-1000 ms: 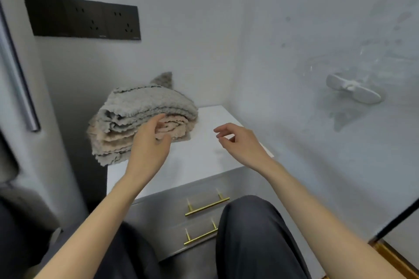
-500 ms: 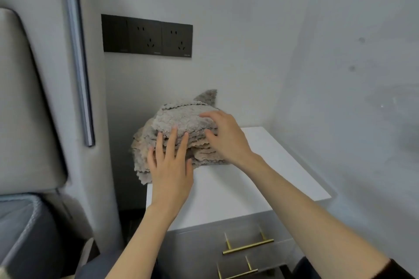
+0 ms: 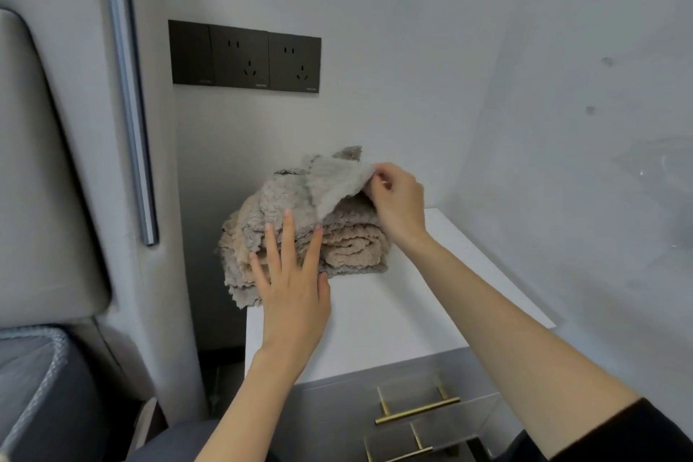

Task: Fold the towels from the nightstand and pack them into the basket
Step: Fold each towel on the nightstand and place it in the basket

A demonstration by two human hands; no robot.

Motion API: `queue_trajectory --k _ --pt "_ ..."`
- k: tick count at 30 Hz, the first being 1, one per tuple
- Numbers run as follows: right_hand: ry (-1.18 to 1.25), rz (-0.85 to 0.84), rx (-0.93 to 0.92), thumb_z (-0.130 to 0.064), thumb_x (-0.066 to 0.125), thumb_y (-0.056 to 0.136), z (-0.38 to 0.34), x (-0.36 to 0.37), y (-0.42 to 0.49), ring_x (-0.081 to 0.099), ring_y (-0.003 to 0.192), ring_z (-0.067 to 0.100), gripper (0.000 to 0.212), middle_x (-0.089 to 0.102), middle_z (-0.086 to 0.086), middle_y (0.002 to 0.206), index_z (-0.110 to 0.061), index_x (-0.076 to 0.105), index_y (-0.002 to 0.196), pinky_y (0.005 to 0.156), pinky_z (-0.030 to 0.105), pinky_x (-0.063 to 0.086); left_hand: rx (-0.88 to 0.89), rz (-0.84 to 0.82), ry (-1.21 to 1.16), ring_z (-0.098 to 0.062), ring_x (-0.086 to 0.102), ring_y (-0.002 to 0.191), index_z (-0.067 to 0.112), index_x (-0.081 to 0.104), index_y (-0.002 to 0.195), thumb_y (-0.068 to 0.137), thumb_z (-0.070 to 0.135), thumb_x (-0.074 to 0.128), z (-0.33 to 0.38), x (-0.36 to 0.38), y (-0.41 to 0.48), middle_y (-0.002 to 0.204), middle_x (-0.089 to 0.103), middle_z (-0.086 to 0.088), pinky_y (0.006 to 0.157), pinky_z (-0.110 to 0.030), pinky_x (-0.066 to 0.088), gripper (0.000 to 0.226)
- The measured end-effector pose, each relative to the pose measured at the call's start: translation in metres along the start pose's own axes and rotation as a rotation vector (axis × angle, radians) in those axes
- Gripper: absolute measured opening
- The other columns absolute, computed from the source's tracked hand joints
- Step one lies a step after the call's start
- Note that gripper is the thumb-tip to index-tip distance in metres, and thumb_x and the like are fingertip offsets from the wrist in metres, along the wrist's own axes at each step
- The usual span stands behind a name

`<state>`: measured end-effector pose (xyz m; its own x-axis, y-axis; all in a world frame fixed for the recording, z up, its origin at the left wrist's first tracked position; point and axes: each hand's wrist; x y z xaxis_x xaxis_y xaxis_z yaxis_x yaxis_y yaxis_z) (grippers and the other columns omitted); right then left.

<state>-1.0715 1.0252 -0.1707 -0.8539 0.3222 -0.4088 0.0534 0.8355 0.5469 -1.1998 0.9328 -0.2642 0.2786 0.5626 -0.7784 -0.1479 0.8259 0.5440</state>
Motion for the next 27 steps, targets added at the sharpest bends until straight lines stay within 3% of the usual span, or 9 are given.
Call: queue_trajectory --k 2,5,9,12,14,17,21,24,27 --pt "0.080 0.131 0.076 -0.007 0.046 0.092 0.003 -0.018 0.005 0.057 0.090 0.010 0.025 0.067 -0.005 0.097 -0.015 0.068 0.101 0.070 0.014 0.040 0.001 -0.007 0.006 -0.035 -0.010 0.145 0.023 0.026 0.150 0.091 0.017 0.054 0.003 -0.001 -0.002 0.159 -0.005 -0.012 0.114 -0.062 0.002 0.065" --pt "0.176 0.211 0.162 0.002 0.039 0.087 0.015 -0.048 0.003 0.057 0.084 0.014 0.029 0.065 -0.003 0.092 -0.015 0.061 0.096 0.075 0.029 0.046 0.035 0.000 0.003 -0.034 -0.010 0.146 0.021 0.024 0.151 0.093 0.019 0.051 0.014 -0.001 -0.007 0.159 -0.001 -0.014 0.114 -0.059 -0.008 0.064" --pt "0.110 0.203 0.166 -0.002 0.044 0.090 0.042 -0.087 -0.025 0.050 0.070 0.008 0.017 0.055 -0.012 0.077 -0.017 0.051 0.086 0.062 0.022 0.040 0.148 -0.021 -0.057 -0.026 -0.010 0.147 0.016 0.021 0.151 0.096 0.019 0.047 0.034 0.003 -0.014 0.160 0.003 -0.008 0.116 -0.048 -0.014 0.062" --pt "0.029 0.018 0.248 -0.002 0.051 0.089 0.071 -0.111 -0.054 0.051 0.069 0.006 0.016 0.057 -0.009 0.076 -0.015 0.056 0.081 0.057 0.015 0.041 0.191 -0.095 -0.155 -0.016 -0.008 0.147 0.016 0.017 0.152 0.100 0.021 0.038 0.048 0.012 -0.017 0.160 0.008 -0.001 0.117 -0.035 -0.015 0.057" --pt "-0.074 -0.152 0.285 -0.001 0.051 0.089 0.088 -0.123 -0.071 0.056 0.071 0.013 0.014 0.063 -0.001 0.079 -0.008 0.061 0.082 0.059 0.019 0.043 0.211 -0.143 -0.195 -0.013 0.000 0.147 0.015 0.017 0.152 0.101 0.023 0.034 0.056 0.019 -0.019 0.159 0.013 0.000 0.117 -0.028 -0.013 0.054" --pt "-0.263 -0.381 0.157 0.004 0.053 0.083 0.103 -0.135 -0.091 0.062 0.077 0.021 0.017 0.069 0.004 0.081 -0.006 0.066 0.078 0.067 0.033 0.045 0.150 -0.215 -0.328 -0.018 0.026 0.140 0.011 0.032 0.147 0.101 0.020 0.037 0.067 0.026 -0.020 0.151 0.034 -0.004 0.118 -0.027 0.013 0.047" --pt "-0.362 -0.640 0.190 0.008 0.047 0.078 0.109 -0.145 -0.091 0.063 0.076 0.003 0.043 0.073 -0.010 0.081 -0.023 0.076 0.075 0.069 0.020 0.049 0.000 -0.345 -0.464 -0.021 0.035 0.134 0.014 0.036 0.146 0.100 0.021 0.036 0.076 0.037 -0.016 0.147 0.042 -0.004 0.111 -0.032 0.028 0.046" --pt "-0.250 -0.439 0.297 0.011 0.039 0.075 0.114 -0.146 -0.086 0.062 0.075 0.003 0.051 0.072 -0.010 0.082 -0.027 0.073 0.072 0.073 0.020 0.048 -0.058 -0.399 -0.475 -0.023 0.033 0.135 0.018 0.034 0.146 0.098 0.037 0.043 0.075 0.042 -0.009 0.148 0.040 -0.003 0.110 -0.035 0.029 0.053" --pt "-0.308 -0.219 0.386 -0.005 0.045 0.088 0.128 -0.143 -0.080 0.058 0.074 0.018 0.027 0.066 0.001 0.074 -0.013 0.069 0.079 0.071 0.033 0.049 -0.099 -0.412 -0.405 -0.026 0.027 0.136 0.022 0.034 0.145 0.089 0.055 0.051 0.075 0.049 0.000 0.147 0.035 -0.005 0.108 -0.038 0.028 0.067"
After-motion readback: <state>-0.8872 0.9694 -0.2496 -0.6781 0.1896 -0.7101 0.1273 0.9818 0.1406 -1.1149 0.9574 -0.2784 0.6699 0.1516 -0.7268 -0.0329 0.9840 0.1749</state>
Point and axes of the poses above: each hand's wrist, its own y-axis towards the middle knuckle, its own x-axis out of the palm, z = x × y
